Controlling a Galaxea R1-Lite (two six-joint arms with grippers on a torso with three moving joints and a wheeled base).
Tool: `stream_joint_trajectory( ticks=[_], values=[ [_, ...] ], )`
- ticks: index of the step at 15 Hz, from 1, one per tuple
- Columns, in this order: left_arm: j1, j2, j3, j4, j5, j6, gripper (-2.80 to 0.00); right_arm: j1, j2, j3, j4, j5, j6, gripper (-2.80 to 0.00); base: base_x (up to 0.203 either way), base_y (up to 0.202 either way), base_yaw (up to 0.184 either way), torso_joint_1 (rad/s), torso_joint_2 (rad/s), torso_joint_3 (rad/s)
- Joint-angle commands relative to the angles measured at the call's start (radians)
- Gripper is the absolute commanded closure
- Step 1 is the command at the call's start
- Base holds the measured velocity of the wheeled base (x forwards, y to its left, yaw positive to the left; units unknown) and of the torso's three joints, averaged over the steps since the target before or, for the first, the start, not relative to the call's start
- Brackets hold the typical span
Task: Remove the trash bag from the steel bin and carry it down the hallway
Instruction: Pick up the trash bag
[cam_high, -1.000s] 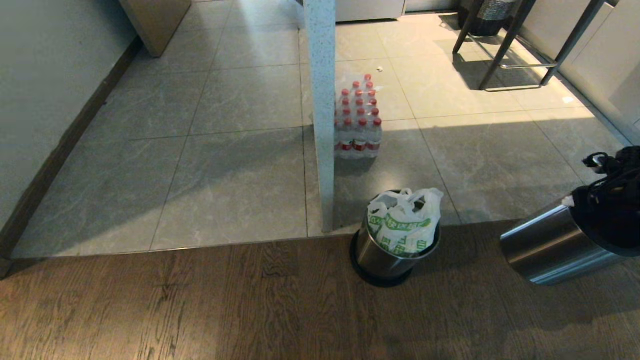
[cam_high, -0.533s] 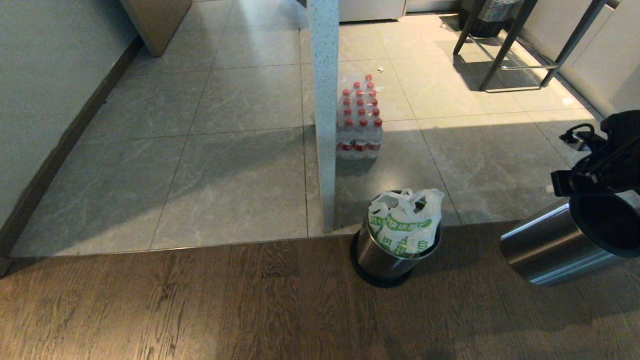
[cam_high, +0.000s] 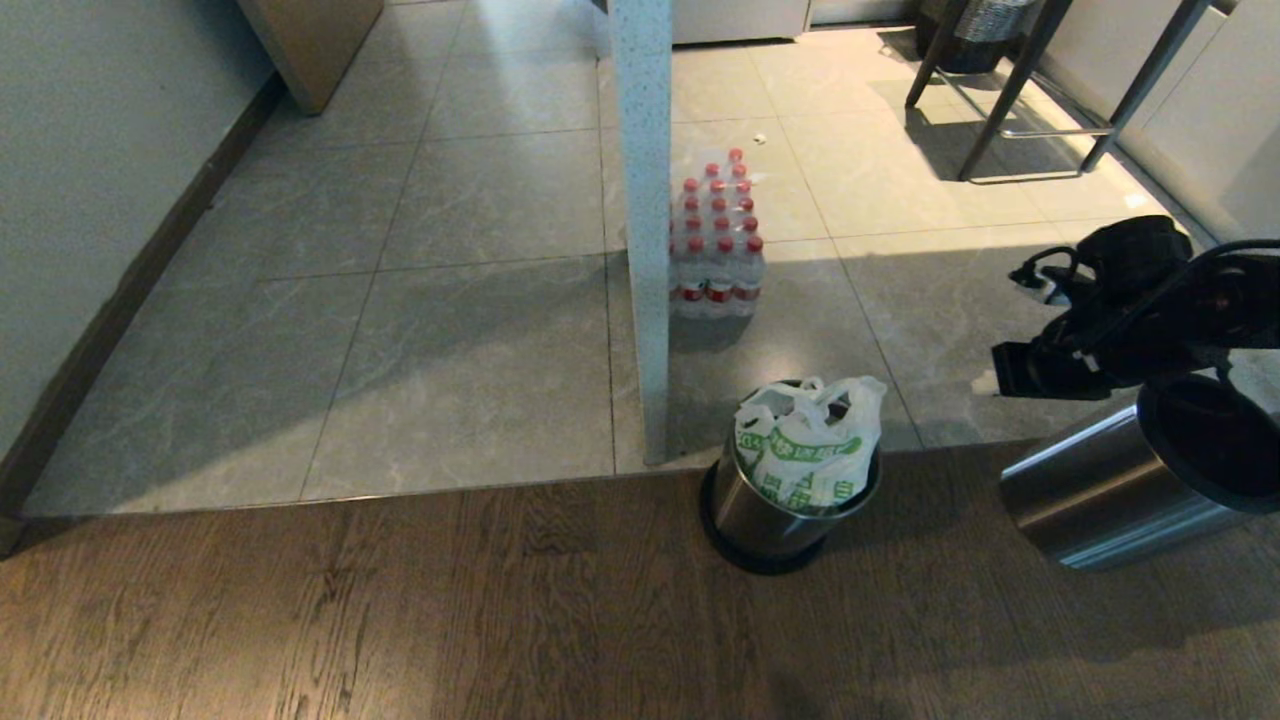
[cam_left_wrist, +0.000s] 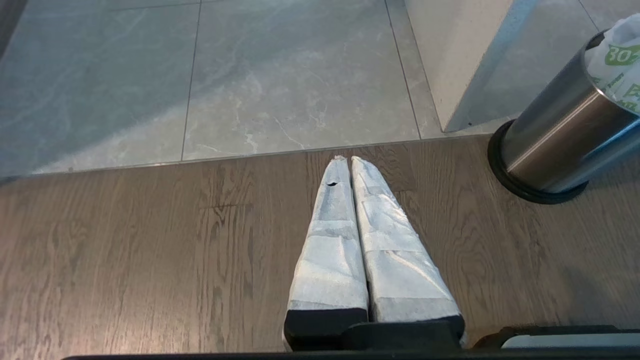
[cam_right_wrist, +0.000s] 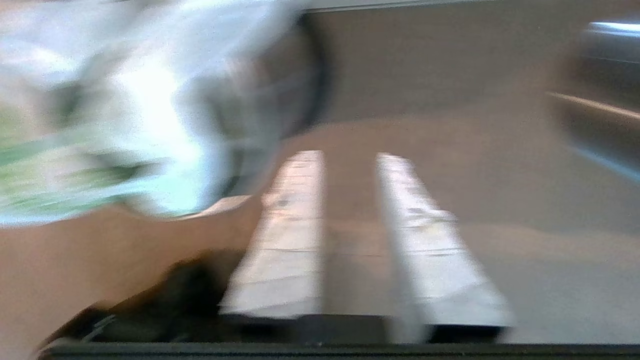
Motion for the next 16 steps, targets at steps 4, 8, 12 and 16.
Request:
stream_joint_trajectory(
  ticks=[4,8,12,16],
  values=[
    [0.000,-0.002,0.002,0.000,0.000,-0.001,0.00,0.092,0.057,-0.015,-0.007,0.101,0.153,-2.80,0.000,0.000,0.000,0.000,0.00,0.000],
    [0.000,-0.002,0.002,0.000,0.000,-0.001,0.00,0.156,0.147,-0.095,-0.022,0.159,0.255,-2.80,0.000,0.000,0.000,0.000,0.00,0.000],
    [0.000,-0.002,0.002,0.000,0.000,-0.001,0.00,0.188,0.260,-0.218,-0.050,0.189,0.316,-2.80,0.000,0.000,0.000,0.000,0.00,0.000],
    [0.000,-0.002,0.002,0.000,0.000,-0.001,0.00,0.185,0.314,-0.272,-0.070,0.188,0.309,-2.80,0.000,0.000,0.000,0.000,0.00,0.000]
  ],
)
